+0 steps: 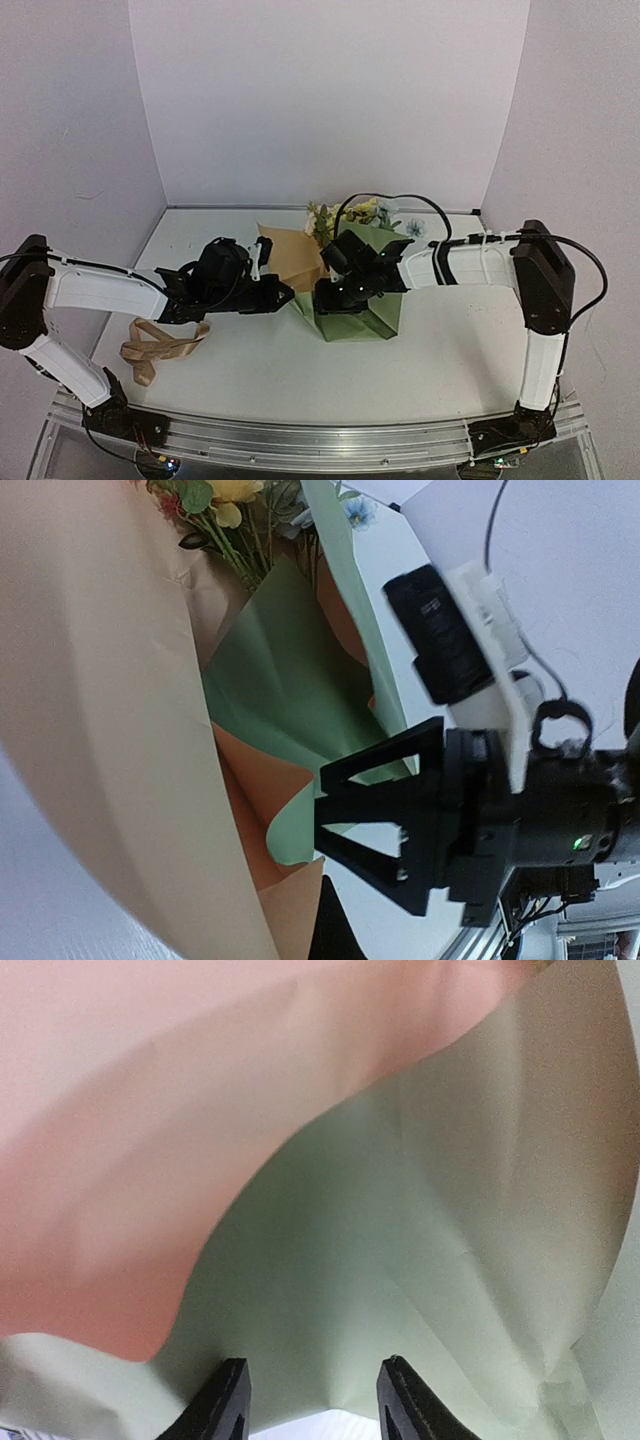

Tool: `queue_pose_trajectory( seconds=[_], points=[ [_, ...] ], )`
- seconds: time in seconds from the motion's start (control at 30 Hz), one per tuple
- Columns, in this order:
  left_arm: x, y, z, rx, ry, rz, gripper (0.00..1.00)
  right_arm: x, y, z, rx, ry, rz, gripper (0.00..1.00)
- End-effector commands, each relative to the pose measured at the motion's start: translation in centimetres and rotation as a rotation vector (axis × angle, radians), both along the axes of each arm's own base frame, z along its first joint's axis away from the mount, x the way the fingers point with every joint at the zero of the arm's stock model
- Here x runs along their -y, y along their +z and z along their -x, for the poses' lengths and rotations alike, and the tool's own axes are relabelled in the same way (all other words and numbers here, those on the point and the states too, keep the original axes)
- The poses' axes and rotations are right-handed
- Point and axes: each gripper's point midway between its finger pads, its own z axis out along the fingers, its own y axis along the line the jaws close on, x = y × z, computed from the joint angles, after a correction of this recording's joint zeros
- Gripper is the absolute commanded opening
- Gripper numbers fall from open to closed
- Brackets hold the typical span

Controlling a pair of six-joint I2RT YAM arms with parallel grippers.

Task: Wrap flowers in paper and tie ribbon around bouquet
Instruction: Fold the 2/3-folded wrapping paper at the center of the board.

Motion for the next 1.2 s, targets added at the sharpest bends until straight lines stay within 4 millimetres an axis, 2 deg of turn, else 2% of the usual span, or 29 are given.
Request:
queue_pose_trajectory(
  seconds=[0.0, 0.13, 0.23, 0.33, 0.43, 0.53, 0.67, 0.83, 0.93, 1.1, 1.17],
  points=[
    [2.0, 1.6, -0.3, 0.052, -0.08, 0.005, 0.0, 0.4, 4.8, -1.4, 0.027, -0.046, -0.176, 0.46],
    [2.0, 1.2, -0.7, 0.041, -0.067, -0.017, 0.0, 0.9, 8.1, -0.9, 0.064, 0.008, -0.225, 0.5],
    [2.0, 0.6, -0.9, 0.025, -0.051, -0.032, 0.0, 1.9, 9.8, 0.1, 0.079, 0.02, -0.246, 0.54],
    [2.1, 0.3, -1.0, 0.015, -0.046, -0.035, 0.0, 4.0, 11.1, 0.8, 0.118, -0.011, -0.245, 0.57],
    [2.2, 0.3, -1.1, 0.014, -0.049, -0.034, 0.0, 7.7, 11.7, 0.7, 0.159, -0.099, -0.226, 0.59],
    [2.6, 0.3, -1.1, 0.016, -0.061, -0.036, 0.0, 11.6, 10.7, -0.5, 0.154, -0.192, -0.204, 0.57],
    [3.0, 0.7, -1.3, 0.024, -0.072, -0.038, 0.0, 14.2, 8.9, -2.3, 0.158, -0.258, -0.155, 0.55],
    [3.6, 1.3, -1.4, 0.042, -0.097, -0.036, 0.0, 14.3, 6.2, -5.2, 0.13, -0.288, -0.116, 0.48],
    [4.4, 2.2, -1.4, 0.065, -0.136, -0.028, 0.0, 13.5, 4.3, -6.5, 0.11, -0.285, -0.1, 0.46],
    [7.7, 3.8, -1.5, 0.11, -0.267, -0.008, 0.0, 12.1, 1.1, -6.9, 0.046, -0.279, -0.12, 0.43],
    [9.4, 3.4, -1.3, 0.108, -0.326, -0.018, 0.0, 12.2, 0.4, -6.8, 0.036, -0.293, -0.124, 0.43]
  ],
)
